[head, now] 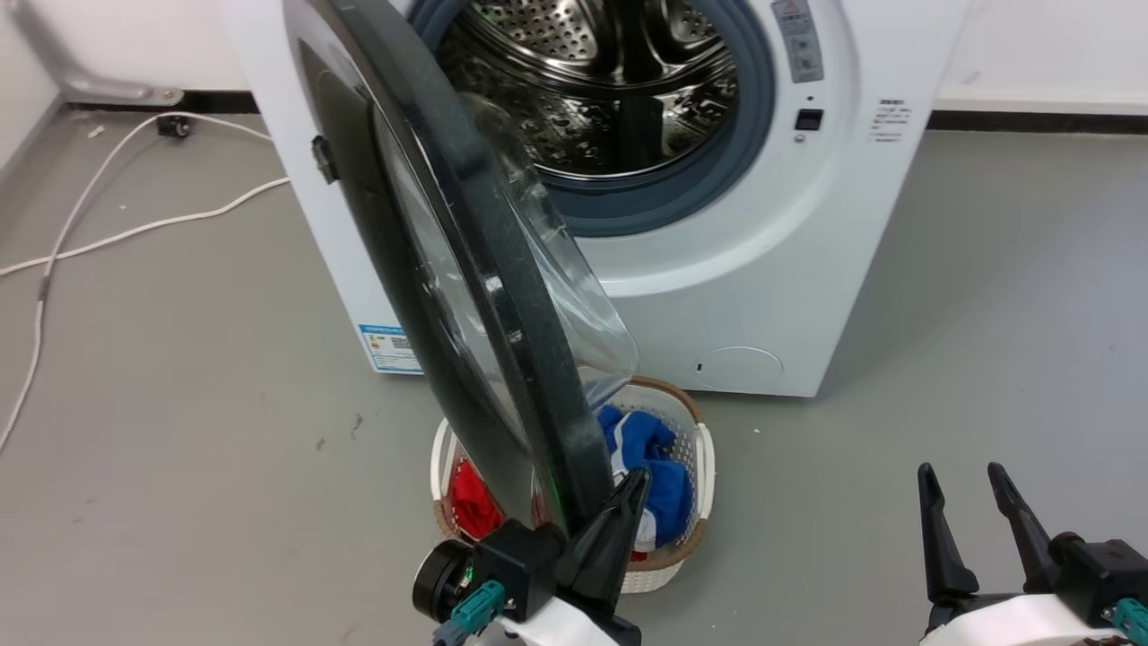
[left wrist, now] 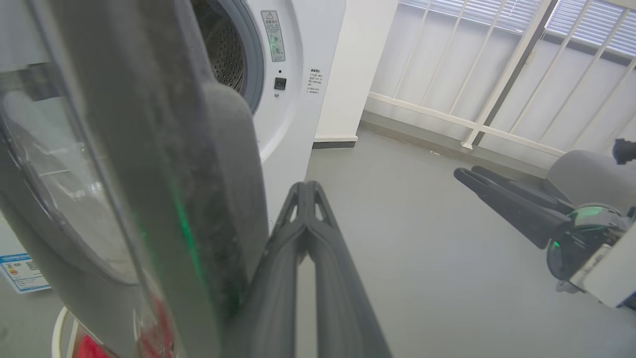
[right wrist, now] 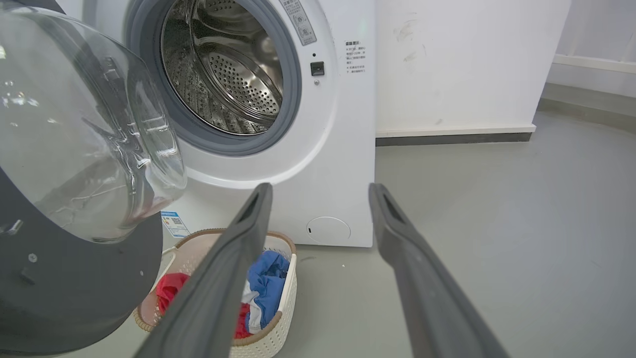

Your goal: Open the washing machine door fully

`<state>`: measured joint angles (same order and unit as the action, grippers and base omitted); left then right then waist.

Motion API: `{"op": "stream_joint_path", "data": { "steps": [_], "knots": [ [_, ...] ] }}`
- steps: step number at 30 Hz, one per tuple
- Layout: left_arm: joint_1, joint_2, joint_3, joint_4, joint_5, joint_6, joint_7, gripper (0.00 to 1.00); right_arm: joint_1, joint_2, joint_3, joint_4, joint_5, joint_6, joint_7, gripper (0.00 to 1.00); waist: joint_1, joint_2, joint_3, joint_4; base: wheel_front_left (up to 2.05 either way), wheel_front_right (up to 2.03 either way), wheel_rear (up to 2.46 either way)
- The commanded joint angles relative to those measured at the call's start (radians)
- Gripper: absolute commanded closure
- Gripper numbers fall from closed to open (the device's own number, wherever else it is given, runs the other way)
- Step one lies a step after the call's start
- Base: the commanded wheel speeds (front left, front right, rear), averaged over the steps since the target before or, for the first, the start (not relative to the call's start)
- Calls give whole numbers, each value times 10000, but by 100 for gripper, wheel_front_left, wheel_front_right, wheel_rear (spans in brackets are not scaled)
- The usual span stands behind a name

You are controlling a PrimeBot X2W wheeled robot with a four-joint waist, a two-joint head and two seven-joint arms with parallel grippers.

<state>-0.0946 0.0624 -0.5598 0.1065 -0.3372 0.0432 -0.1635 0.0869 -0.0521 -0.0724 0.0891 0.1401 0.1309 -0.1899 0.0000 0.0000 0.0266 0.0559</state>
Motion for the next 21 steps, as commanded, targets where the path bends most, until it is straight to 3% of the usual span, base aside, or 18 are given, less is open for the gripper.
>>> {"op": "stream_joint_path", "data": {
  "steps": [1,8,21],
  "knots": [
    [-54,446,521,-33,51,353,-92,100,-13,32,-17,-41,-38,-3,-25,0,0,0,-2,277,0,0,0],
    [312,306,165,-555,-63,252,-157,100,-69,28,-4,-120,-77,-3,94,0,0,0,68,1216,0,0,0],
    [576,608,1120,-815,-353,901,-527,100,-109,26,-118,-567,-336,-3,354,0,0,0,279,3240,0,0,0]
  ]
}}
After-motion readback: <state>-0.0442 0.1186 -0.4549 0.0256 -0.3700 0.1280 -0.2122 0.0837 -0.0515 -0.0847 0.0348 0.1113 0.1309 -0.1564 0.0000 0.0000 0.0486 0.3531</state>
